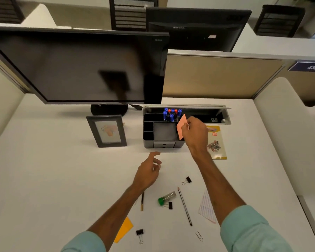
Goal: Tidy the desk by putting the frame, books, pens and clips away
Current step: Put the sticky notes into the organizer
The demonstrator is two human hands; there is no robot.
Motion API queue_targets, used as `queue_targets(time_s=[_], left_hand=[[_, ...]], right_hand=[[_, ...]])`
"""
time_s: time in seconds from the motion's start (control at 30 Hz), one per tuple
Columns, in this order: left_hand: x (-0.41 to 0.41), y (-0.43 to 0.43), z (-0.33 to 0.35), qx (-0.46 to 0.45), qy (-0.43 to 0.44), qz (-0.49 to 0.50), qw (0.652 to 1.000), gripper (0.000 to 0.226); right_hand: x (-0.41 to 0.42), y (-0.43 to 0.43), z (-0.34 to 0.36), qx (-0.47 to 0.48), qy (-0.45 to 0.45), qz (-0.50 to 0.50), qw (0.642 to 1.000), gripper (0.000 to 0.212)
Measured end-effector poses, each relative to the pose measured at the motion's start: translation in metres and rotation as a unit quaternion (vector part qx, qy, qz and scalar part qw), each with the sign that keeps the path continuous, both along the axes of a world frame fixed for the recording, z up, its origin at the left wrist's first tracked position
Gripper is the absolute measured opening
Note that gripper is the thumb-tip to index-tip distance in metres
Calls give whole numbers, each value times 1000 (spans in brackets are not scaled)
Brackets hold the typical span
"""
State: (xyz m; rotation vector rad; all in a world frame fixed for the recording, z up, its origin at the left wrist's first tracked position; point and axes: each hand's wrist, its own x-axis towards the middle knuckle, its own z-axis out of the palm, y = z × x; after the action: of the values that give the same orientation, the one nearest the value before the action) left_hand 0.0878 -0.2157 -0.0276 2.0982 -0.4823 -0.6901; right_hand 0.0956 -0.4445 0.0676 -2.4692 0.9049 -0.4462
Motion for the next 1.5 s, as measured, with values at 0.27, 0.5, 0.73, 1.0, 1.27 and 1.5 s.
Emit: queue_targets(time_s=[0.27, 0.5, 0.73, 1.0, 1.27, 1.5], left_hand=[[5, 14, -9, 18, 8, 7, 1000, 43], [-2, 8, -5, 21, 10, -6, 1000, 44], [-30, -14, 10, 13, -48, -14, 999, 41], [-118, -71, 6, 81, -188, -223, 953, 41], [-162, -118, 4, 179, -214, -304, 911, 72], [-169, -135, 5, 243, -218, -312, 893, 81]], right_hand=[[11, 16, -27, 28, 75, 21, 997, 17], [-9, 12, -21, 46, -26, -10, 999, 17], [-84, -20, -21, 84, -70, -116, 987, 17], [-200, -27, -45, 112, -9, -165, 980, 13], [-275, -34, -60, 137, 50, -164, 976, 14], [-308, -45, -65, 162, 65, -154, 973, 14]])
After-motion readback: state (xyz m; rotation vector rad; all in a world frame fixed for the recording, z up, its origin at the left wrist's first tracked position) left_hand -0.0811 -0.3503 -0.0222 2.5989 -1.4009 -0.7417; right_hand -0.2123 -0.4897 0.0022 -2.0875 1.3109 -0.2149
